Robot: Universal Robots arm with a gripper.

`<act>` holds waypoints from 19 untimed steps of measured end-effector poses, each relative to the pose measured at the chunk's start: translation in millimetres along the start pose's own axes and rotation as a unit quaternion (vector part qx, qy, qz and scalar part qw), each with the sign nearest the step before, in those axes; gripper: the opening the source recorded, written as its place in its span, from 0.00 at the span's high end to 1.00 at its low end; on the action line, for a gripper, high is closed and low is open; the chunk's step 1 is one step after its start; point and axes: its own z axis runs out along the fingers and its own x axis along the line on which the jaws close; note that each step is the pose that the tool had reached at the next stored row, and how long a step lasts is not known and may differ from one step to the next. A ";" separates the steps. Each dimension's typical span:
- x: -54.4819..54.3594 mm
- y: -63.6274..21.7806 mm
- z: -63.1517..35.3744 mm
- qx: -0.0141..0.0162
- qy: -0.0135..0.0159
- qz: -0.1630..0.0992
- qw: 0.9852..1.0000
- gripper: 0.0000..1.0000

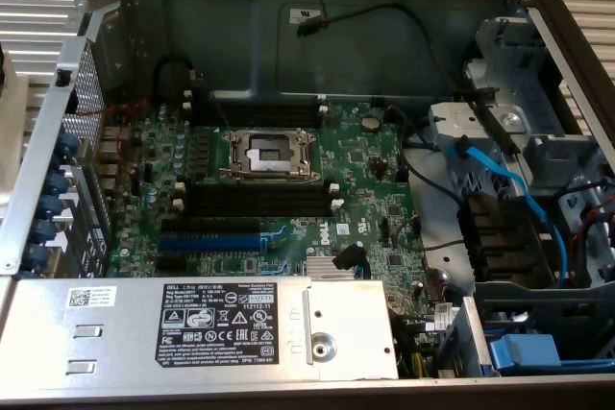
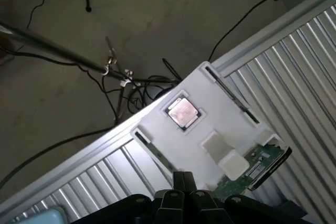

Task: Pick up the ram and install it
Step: 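Pick up the ram and move it above insertion slot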

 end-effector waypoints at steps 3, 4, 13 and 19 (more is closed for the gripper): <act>0.0 0.0 0.1 0.000 0.000 -0.027 1.000 0.90; 0.0 0.0 0.2 0.000 0.000 -0.036 0.999 0.90; 0.0 0.0 0.2 -0.001 0.000 -0.117 0.993 0.90; 0.0 0.0 0.2 -0.003 0.001 -0.143 0.990 0.90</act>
